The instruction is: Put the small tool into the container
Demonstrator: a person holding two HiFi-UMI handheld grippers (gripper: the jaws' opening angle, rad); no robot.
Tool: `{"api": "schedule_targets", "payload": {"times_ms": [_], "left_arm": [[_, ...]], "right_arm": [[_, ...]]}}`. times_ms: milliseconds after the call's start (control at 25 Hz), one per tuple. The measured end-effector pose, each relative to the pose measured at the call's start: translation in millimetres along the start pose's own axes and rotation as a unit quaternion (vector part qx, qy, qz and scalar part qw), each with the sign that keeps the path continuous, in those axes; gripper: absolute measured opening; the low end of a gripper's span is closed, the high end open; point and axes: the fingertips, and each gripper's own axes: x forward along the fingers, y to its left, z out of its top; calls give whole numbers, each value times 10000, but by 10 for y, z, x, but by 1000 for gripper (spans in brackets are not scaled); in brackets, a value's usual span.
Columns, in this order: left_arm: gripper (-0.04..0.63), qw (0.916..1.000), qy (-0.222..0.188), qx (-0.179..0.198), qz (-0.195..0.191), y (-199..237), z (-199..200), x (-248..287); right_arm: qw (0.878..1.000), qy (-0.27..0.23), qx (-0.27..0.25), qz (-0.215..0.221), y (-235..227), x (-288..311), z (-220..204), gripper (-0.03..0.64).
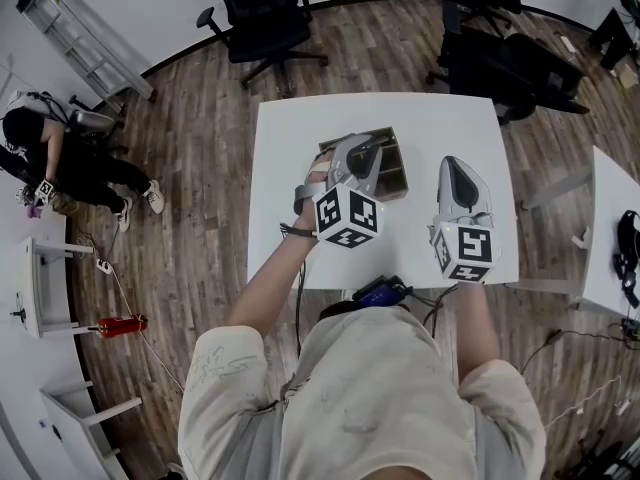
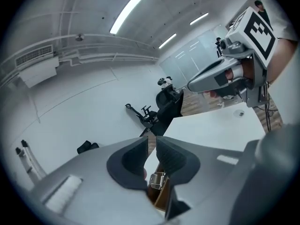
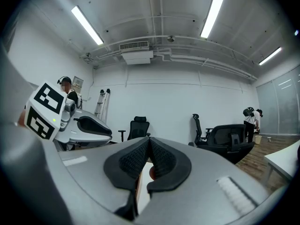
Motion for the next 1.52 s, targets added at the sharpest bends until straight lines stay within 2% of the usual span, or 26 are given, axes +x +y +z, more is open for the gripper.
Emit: {"api": "schedule_targets", "payload": {"times_ms": [240, 400, 520, 800, 1120, 1520], "left_arm": [[58, 9957, -448, -751, 291, 107, 112, -278], [44, 9908, -660, -1100, 441, 134, 186, -406], [20, 9850, -817, -1392, 607, 200, 236, -505], [18, 9691, -1122, -2046, 795, 220, 217, -745], [18, 9522, -1274, -2607, 958, 272, 206, -739], [18, 9339, -1379, -3033, 1295, 340, 31, -751]], "right_arm": [[10000, 25, 2, 26, 70, -6, 12, 5], [10000, 46, -10, 56, 88, -7, 12, 5], [10000, 46, -13, 70, 104, -2, 30, 5], [9999, 69, -36, 94, 219, -48, -3, 5], [9999, 89, -51, 106, 156, -4, 13, 5], [9998, 92, -84, 170, 128, 38, -24, 5]]}}
